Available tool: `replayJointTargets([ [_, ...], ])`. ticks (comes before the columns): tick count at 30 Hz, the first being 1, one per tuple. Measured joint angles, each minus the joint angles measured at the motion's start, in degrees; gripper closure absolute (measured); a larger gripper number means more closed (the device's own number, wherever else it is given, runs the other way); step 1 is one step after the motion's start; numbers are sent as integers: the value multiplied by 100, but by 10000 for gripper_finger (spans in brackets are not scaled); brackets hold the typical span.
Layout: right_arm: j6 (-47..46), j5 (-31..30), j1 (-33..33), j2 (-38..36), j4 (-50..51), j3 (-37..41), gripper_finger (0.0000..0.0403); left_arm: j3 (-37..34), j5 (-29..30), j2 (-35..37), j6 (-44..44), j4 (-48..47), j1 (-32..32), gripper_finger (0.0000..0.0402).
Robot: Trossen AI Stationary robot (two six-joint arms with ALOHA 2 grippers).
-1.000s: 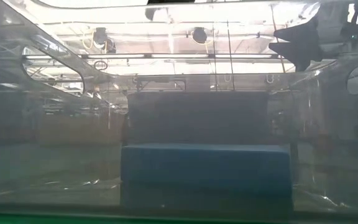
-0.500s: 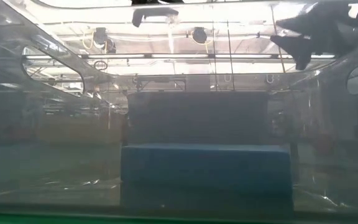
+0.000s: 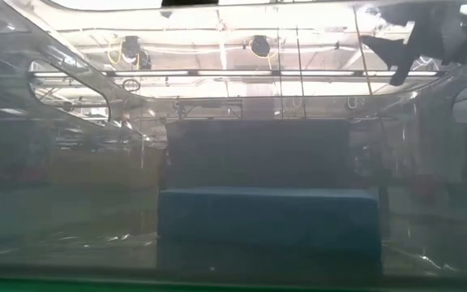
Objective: Sort & place blocks by color
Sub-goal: Put the red wooden block into the blue bin
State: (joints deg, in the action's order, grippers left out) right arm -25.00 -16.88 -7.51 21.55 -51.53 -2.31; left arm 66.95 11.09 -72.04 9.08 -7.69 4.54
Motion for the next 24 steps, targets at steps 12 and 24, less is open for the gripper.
replayJointTargets([
  [12, 105, -267, -4, 383, 33, -717, 193, -15, 2, 379, -409, -456, 133, 231],
  [24, 356, -1014, -367, 1251, 2932, -1997, 193, -10, -4, 504, -283, -562, 221, 231],
])
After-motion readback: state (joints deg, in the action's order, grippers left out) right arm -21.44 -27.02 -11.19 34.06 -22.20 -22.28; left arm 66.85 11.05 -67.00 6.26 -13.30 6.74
